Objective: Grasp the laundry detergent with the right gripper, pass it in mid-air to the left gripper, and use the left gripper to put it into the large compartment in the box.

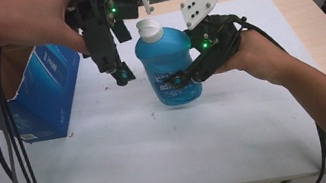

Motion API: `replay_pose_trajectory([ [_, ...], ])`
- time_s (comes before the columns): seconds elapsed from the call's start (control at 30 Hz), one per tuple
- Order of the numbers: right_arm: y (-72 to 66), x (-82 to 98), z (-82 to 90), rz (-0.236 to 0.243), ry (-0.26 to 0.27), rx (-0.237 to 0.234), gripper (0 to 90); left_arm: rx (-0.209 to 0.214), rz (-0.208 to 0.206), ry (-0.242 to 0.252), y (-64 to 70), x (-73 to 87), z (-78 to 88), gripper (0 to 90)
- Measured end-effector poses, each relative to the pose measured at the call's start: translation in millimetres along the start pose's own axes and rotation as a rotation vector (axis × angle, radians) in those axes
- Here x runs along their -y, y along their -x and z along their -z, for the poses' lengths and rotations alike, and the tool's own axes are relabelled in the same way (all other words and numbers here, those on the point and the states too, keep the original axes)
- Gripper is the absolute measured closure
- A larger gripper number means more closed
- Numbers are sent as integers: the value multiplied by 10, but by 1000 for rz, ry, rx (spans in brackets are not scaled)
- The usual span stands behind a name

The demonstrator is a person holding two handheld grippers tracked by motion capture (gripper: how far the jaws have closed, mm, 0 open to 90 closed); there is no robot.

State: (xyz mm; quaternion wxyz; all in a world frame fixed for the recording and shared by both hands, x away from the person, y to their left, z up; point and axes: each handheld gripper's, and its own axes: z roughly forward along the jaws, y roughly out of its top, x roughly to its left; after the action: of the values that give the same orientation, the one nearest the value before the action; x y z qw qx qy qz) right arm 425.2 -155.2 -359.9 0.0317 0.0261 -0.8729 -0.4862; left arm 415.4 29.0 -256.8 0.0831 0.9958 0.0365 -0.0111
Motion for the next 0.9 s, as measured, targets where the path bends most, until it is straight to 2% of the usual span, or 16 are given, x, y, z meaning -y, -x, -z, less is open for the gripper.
replay_pose_trajectory([
  [0.4, -9, -115, -173, -1, -3, -20, 451, 6, -2, 29, 21, -84, 38, 24],
  [0.6, -27, -148, -235, 3, -4, -28, 451, 13, 12, 35, 15, -121, 43, 24],
  [0.9, -35, -165, -258, -9, 7, -28, 451, 7, -13, 27, 38, -171, 17, 25],
])
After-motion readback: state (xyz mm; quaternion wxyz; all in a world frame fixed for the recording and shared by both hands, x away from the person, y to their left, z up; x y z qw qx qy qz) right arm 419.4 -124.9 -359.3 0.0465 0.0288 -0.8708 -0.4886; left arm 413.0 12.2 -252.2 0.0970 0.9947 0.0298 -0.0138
